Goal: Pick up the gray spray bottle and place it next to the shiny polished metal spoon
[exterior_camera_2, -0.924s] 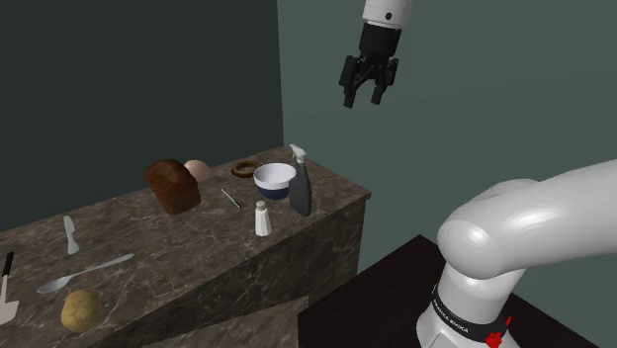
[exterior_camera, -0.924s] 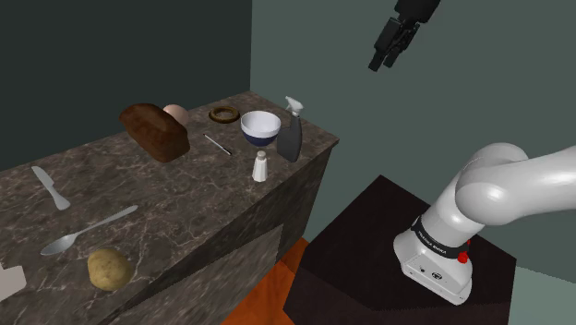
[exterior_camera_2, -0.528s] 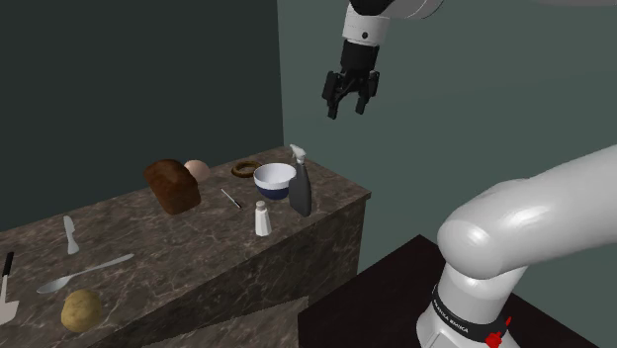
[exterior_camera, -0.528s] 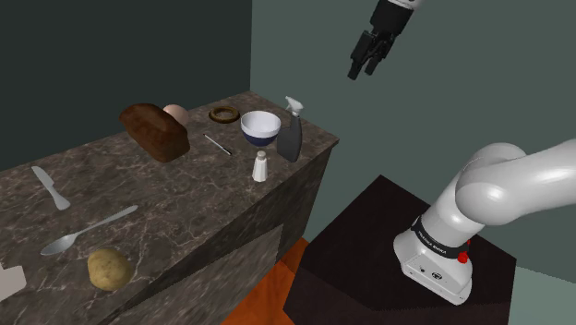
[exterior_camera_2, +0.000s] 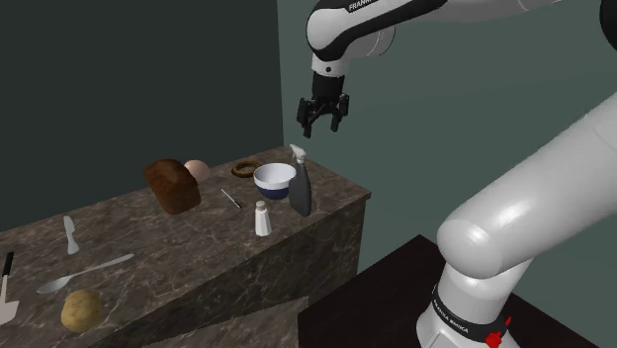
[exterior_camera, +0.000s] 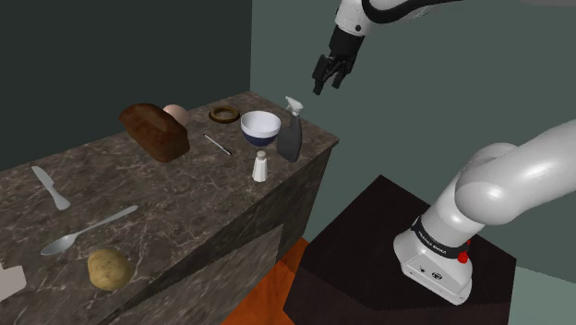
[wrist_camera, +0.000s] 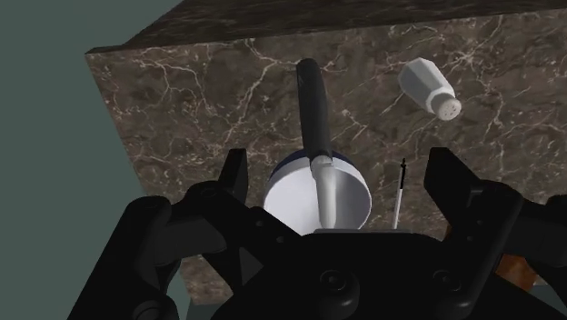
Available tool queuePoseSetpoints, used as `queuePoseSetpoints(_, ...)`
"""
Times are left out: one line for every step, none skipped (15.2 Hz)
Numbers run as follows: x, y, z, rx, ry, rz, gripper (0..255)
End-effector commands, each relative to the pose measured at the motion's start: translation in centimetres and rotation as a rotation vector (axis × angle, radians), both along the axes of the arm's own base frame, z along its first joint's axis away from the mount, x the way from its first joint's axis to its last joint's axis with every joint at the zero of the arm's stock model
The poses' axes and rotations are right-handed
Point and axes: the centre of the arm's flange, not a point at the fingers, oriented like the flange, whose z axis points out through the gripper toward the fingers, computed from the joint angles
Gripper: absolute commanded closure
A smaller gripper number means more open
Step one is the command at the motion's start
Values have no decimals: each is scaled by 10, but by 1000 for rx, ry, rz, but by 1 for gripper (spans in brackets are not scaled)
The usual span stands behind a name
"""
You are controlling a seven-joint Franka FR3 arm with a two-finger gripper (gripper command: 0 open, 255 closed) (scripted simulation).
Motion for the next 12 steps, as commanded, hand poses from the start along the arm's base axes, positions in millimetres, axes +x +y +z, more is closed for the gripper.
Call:
queuePoseSetpoints(22,5,-17,-8,-1,-7,0)
queuePoseSetpoints(32,7,-26,-13,-1,-11,0)
queuePoseSetpoints(42,9,-34,-17,0,-14,0)
queuePoseSetpoints(52,11,-43,-21,0,-18,0)
queuePoseSetpoints(62,14,-51,-26,0,-22,0)
queuePoseSetpoints(72,16,-60,-30,0,-25,0)
queuePoseSetpoints(78,17,-64,-33,1,-27,0)
queuePoseSetpoints(78,17,-70,-33,1,-27,0)
queuePoseSetpoints(79,16,-75,-33,1,-27,0)
queuePoseSetpoints(80,16,-80,-33,1,-27,0)
queuePoseSetpoints(81,16,-85,-33,1,-27,0)
queuePoseSetpoints(81,16,-91,-33,1,-27,0)
